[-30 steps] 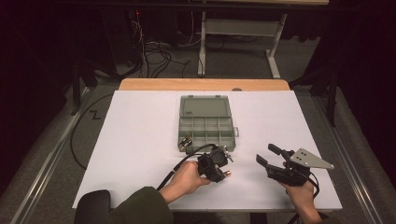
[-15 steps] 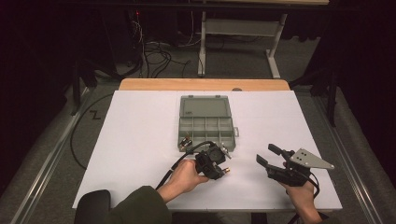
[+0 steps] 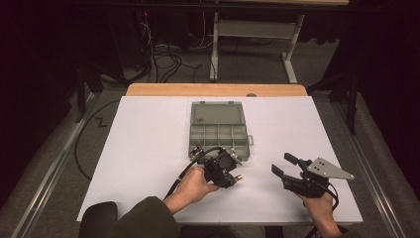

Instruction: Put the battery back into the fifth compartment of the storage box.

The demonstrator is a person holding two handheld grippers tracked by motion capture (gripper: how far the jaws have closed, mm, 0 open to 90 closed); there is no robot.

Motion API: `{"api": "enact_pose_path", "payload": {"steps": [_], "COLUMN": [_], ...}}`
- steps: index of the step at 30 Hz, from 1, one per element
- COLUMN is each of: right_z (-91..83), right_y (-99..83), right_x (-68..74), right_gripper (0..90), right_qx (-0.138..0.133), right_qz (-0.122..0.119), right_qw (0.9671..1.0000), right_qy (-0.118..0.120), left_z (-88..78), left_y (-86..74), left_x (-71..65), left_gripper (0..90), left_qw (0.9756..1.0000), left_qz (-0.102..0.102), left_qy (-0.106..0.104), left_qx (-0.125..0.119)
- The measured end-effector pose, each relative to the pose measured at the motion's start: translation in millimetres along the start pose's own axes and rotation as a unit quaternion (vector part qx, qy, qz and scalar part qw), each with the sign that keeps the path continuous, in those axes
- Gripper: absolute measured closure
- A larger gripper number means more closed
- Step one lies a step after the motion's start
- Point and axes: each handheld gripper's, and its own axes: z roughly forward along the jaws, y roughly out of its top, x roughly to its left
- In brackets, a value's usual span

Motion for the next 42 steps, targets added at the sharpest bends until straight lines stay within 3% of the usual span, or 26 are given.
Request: {"api": "enact_pose_path", "payload": {"steps": [7,21,42], "right_z": [0.5,0.4,-0.1], "right_y": [0.0,0.0,0.1], "right_x": [0.1,0.5,0.5], "right_gripper": [36.9,36.8,36.8], "right_qx": [0.002,0.002,0.001], "right_qz": [0.000,-0.001,0.000], "right_qw": [1.0000,1.0000,1.0000], "right_qy": [0.001,0.001,0.001], "left_z": [-6.7,-19.5,-31.4], "left_y": [3.3,12.2,24.2], "left_x": [1.4,4.5,12.9], "left_gripper": [76.4,76.4,76.4], "left_qw": [0.9999,0.9998,0.9992], "left_qz": [-0.012,-0.004,-0.014], "left_qy": [-0.007,0.001,0.011], "left_qx": [-0.006,-0.021,-0.036]}}
